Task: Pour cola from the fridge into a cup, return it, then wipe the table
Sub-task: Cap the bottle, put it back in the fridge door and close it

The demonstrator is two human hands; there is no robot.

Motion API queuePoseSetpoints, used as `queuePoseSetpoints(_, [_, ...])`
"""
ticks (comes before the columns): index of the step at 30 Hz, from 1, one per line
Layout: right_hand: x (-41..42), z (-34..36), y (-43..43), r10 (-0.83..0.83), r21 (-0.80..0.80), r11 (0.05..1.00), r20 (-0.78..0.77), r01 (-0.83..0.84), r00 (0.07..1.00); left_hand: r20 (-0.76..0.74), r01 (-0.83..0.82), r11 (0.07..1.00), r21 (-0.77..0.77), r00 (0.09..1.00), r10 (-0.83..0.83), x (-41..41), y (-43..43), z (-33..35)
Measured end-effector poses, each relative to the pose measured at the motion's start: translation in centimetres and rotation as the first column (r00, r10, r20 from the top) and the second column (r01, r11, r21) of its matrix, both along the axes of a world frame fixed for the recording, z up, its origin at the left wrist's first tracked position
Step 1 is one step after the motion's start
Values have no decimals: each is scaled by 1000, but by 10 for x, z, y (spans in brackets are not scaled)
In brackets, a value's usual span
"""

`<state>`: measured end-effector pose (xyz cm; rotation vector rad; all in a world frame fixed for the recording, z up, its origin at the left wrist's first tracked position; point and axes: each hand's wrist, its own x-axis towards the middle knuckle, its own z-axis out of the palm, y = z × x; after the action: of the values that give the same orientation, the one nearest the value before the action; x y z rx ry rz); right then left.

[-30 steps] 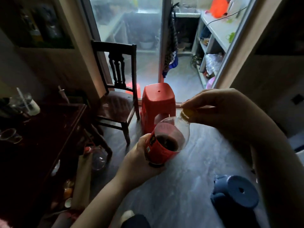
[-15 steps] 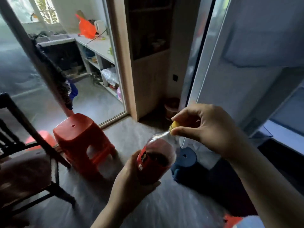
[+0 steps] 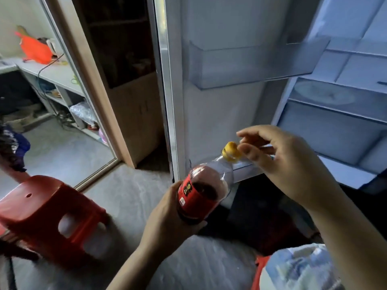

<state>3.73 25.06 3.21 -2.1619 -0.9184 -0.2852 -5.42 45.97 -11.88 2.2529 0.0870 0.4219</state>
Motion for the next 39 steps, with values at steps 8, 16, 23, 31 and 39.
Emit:
queuePoseSetpoints(8, [71,11,-63,318,-3,946,-174,-324,932,10,25,1000,19,1000,-25,52,-47,10])
queuePoseSetpoints(16, [122,12,-85,281,-54,951,-257,-304,925,-31,-27,996,84,999,30,83,-79,14])
queuePoseSetpoints(23, [116,6,-75,-251,-304,911,129,279,959,-52,-65,974,215,996,78,102,-91,24])
queuePoseSetpoints(31, [139,8,-102,-144,-185,970,86,157,986,-115,-76,991,114,989,89,111,-93,22])
queuePoseSetpoints(39, [160,9,-123,408,-69,904,-158,-422,899,-140,-57,990,132,987,76,116,-104,23])
